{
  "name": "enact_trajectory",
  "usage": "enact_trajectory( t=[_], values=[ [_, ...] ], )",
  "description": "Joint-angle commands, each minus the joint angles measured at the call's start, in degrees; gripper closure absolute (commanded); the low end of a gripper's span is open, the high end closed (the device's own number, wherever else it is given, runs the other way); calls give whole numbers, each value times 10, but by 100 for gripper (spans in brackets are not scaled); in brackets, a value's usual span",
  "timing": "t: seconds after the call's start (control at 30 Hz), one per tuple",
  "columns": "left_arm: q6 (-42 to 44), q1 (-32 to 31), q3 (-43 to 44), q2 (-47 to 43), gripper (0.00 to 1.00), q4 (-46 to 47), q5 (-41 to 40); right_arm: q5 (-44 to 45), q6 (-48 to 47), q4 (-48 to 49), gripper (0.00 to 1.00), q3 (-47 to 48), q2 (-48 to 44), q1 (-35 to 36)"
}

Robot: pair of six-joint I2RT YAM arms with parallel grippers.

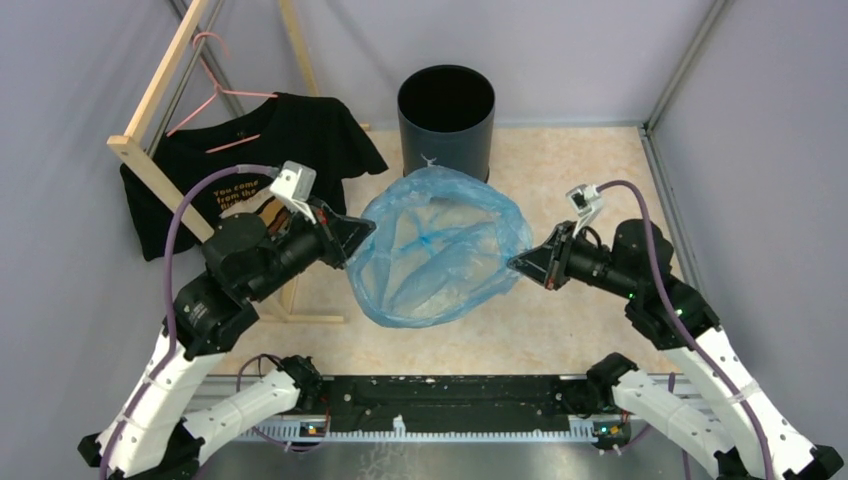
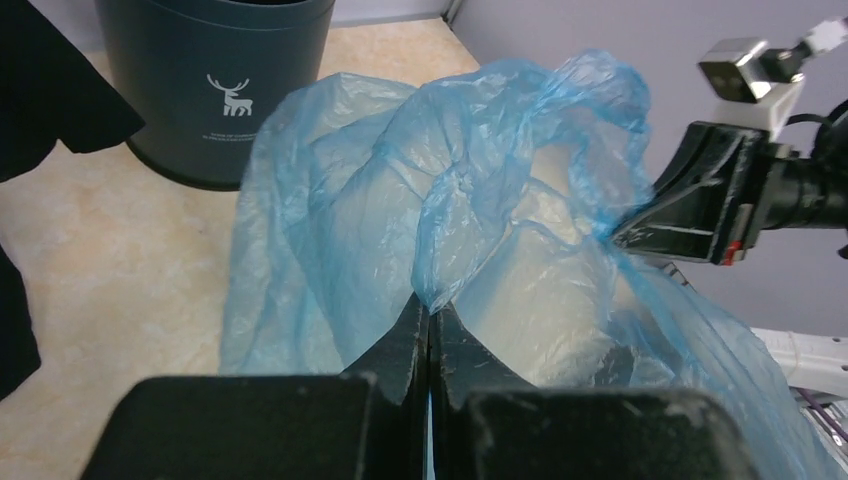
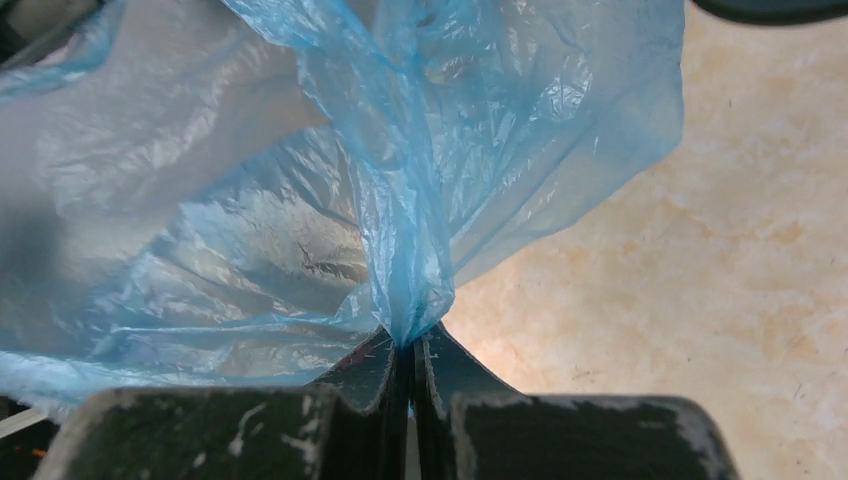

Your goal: Put the trash bags into the trash bin

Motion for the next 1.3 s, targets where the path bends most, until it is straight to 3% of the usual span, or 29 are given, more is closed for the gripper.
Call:
enact_trajectory(
  t=[0.0,0.17,0.47,0.63,0.8,1.0,1.03,1.27],
  values=[
    [-13,-1,13,13,100,23,46,-22,25,37,100,-39,-20,1],
    [-57,-1,30,68,100,75,175,-107,116,195,100,-98,-8,5],
    [-77,-14,98,160,100,162,242,-78,73,157,100,-5,34,10],
    [-113,-39,73,202,100,231,224,-89,105,221,100,-32,29,10],
    [-125,-79,51,230,100,278,196,-117,217,384,100,-94,2,10],
    [-133,-126,43,262,100,299,171,-75,231,362,92,-115,-25,10],
    [-132,-132,46,268,100,298,165,-77,236,367,90,-119,-31,11],
    [-129,-164,66,299,100,290,130,-56,238,352,50,-137,-75,10]
  ],
)
